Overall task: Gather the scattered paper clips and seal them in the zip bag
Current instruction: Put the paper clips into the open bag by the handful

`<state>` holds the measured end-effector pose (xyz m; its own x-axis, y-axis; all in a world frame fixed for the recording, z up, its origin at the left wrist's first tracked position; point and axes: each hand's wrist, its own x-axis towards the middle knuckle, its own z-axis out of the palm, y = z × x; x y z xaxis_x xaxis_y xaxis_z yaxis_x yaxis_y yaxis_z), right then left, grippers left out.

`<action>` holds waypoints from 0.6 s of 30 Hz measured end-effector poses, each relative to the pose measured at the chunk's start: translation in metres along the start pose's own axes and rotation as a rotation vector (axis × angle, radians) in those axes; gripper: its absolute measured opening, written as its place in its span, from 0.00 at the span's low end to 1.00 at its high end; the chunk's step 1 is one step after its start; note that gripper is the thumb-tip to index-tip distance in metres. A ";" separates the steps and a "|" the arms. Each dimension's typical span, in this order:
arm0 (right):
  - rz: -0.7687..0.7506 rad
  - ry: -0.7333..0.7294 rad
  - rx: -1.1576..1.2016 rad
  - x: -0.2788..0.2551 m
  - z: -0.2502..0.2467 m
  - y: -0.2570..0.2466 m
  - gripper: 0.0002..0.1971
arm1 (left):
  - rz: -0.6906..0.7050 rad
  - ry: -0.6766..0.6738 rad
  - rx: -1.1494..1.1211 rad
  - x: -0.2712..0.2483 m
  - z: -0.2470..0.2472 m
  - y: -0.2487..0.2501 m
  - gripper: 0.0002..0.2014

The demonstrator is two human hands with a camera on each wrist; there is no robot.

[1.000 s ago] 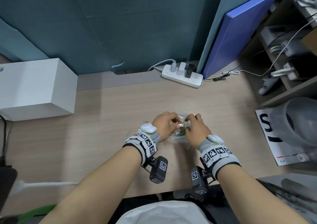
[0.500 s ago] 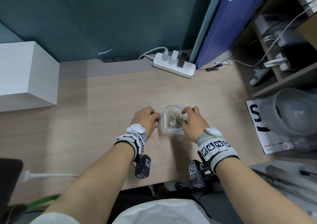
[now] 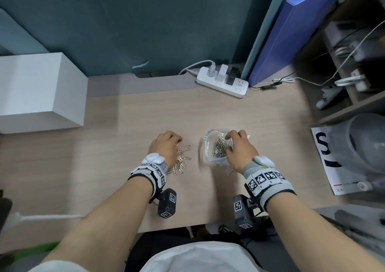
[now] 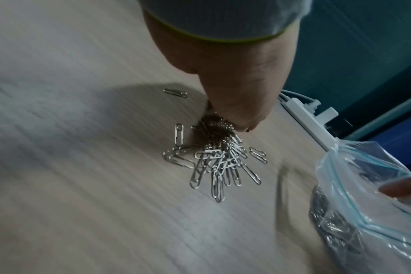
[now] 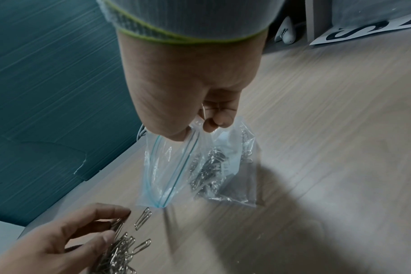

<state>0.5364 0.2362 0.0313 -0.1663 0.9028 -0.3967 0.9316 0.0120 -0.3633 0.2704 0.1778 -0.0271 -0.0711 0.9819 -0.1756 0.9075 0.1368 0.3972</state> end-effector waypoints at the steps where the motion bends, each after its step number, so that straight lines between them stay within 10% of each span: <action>1: 0.002 -0.003 -0.001 0.000 0.001 0.000 0.15 | -0.011 -0.022 -0.015 0.001 0.001 -0.001 0.16; 18: 0.012 0.005 0.005 -0.001 0.005 0.000 0.15 | 0.174 -0.222 0.023 0.006 0.011 0.012 0.15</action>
<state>0.5349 0.2331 0.0279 -0.1538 0.9049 -0.3970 0.9318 -0.0009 -0.3630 0.2859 0.1836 -0.0334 0.1765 0.9372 -0.3009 0.9075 -0.0365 0.4185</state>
